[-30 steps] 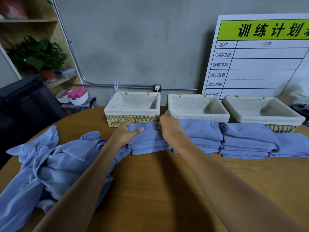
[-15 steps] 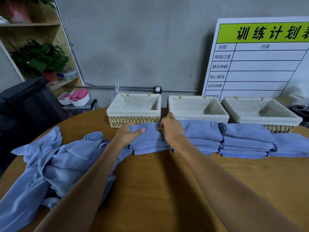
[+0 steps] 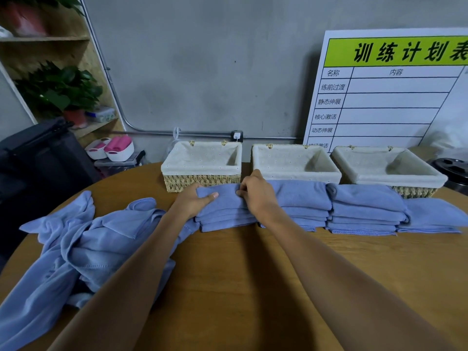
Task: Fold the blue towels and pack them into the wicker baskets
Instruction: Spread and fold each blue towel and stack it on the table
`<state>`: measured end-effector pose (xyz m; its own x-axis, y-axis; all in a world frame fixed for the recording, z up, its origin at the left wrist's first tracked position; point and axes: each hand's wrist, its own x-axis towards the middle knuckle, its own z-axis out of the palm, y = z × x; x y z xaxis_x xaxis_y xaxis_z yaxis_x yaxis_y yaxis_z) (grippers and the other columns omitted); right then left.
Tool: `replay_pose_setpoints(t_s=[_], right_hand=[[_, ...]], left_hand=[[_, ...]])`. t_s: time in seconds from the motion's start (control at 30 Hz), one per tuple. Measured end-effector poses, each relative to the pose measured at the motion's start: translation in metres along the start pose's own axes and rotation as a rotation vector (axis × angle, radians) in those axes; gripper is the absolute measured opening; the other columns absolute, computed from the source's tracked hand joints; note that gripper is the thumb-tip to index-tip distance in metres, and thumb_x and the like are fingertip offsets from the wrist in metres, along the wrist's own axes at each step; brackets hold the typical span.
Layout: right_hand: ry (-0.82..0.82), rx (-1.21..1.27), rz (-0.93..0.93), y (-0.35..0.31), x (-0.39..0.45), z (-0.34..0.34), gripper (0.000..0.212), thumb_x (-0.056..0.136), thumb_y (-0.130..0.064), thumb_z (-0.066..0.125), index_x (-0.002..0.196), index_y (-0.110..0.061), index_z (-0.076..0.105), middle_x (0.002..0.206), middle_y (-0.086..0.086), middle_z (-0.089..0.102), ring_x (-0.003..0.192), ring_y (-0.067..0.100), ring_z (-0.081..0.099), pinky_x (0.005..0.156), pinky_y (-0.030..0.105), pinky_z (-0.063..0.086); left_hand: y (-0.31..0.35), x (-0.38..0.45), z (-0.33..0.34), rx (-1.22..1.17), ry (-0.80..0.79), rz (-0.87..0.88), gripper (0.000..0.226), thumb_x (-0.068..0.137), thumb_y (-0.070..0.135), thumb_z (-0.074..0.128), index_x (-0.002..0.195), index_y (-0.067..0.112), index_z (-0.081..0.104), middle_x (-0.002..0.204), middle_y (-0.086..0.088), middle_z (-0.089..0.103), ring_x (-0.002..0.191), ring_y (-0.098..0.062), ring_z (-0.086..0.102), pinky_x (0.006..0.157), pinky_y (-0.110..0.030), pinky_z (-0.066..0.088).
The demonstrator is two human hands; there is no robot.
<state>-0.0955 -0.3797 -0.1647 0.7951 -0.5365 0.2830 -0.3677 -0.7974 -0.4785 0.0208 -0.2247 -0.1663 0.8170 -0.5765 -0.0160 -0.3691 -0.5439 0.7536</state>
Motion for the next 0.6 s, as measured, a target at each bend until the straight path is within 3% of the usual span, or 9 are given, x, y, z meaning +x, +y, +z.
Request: replay_pose_setpoints(t_s=[0.07,0.13,0.23,0.37,0.43,0.53,0.57,0.6], right_hand=[[-0.007,0.014,0.009,0.003,0.0018,0.0023,0.007,0.096,-0.011,0.053,0.095,-0.007,0.058,0.099,-0.001,0.053,0.074,0.013,0.05,0.071,0.035,0.047],[-0.016,-0.027,-0.035,0.0032,0.0021,0.0027,0.009,0.098,-0.014,0.053,0.101,-0.01,0.06,0.108,0.004,0.052,0.084,0.017,0.05,0.071,0.028,0.037],[-0.029,-0.011,-0.022,0.0023,0.0027,0.0007,0.012,0.099,-0.014,0.052,0.105,-0.01,0.062,0.121,0.012,0.053,0.099,0.026,0.057,0.073,0.026,0.035],[-0.015,-0.011,-0.035,0.0041,0.0028,0.0016,0.013,0.099,-0.014,0.051,0.107,-0.009,0.061,0.122,0.012,0.053,0.094,0.021,0.053,0.072,0.024,0.033],[-0.012,-0.023,-0.051,0.0028,0.0031,0.0022,0.012,0.099,-0.013,0.05,0.105,-0.009,0.061,0.12,0.01,0.052,0.089,0.019,0.051,0.072,0.025,0.035],[-0.024,-0.017,-0.019,-0.0013,0.0016,0.0001,0.01,0.097,-0.008,0.045,0.091,-0.011,0.052,0.113,0.01,0.056,0.081,0.021,0.057,0.076,0.039,0.05],[-0.026,0.012,-0.012,-0.0014,0.0011,0.0003,0.013,0.097,-0.007,0.044,0.086,-0.013,0.049,0.113,0.011,0.056,0.084,0.023,0.058,0.078,0.039,0.051],[-0.015,0.006,-0.034,-0.0001,0.0018,0.002,0.015,0.097,-0.007,0.045,0.085,-0.013,0.049,0.115,0.012,0.055,0.086,0.023,0.056,0.076,0.031,0.049]], left_hand=[[0.0,0.0002,0.0001,0.003,0.002,-0.003,0.037,0.092,0.044,0.068,0.105,0.014,0.053,0.085,0.002,0.054,0.085,-0.021,0.053,0.062,-0.024,0.039],[-0.0004,0.0009,0.0005,0.006,0.005,-0.011,0.037,0.091,0.045,0.069,0.106,0.015,0.053,0.087,0.001,0.055,0.087,-0.021,0.054,0.062,-0.024,0.039],[0.0002,0.0012,0.0012,0.017,0.004,-0.011,0.037,0.092,0.045,0.068,0.107,0.014,0.053,0.086,0.004,0.053,0.087,-0.02,0.053,0.059,-0.021,0.038],[-0.0001,0.0012,0.0015,0.038,0.007,-0.003,0.038,0.092,0.046,0.068,0.107,0.015,0.052,0.094,-0.002,0.057,0.083,-0.018,0.053,0.058,-0.022,0.038],[-0.0004,0.0015,0.0016,0.033,0.004,-0.003,0.037,0.092,0.046,0.067,0.107,0.016,0.05,0.093,0.001,0.054,0.088,-0.02,0.053,0.06,-0.022,0.038],[0.0017,0.0005,0.0019,0.042,0.009,0.0,0.036,0.093,0.045,0.066,0.108,0.019,0.047,0.093,0.003,0.053,0.091,-0.02,0.051,0.061,-0.021,0.038],[0.0017,0.0009,0.0022,0.053,0.012,0.003,0.036,0.093,0.045,0.066,0.111,0.018,0.049,0.098,0.0,0.055,0.091,-0.02,0.051,0.062,-0.024,0.04],[0.0014,0.0008,0.0023,0.073,0.013,0.006,0.04,0.093,0.045,0.065,0.116,0.015,0.052,0.105,-0.005,0.057,0.092,-0.021,0.052,0.065,-0.028,0.041]])
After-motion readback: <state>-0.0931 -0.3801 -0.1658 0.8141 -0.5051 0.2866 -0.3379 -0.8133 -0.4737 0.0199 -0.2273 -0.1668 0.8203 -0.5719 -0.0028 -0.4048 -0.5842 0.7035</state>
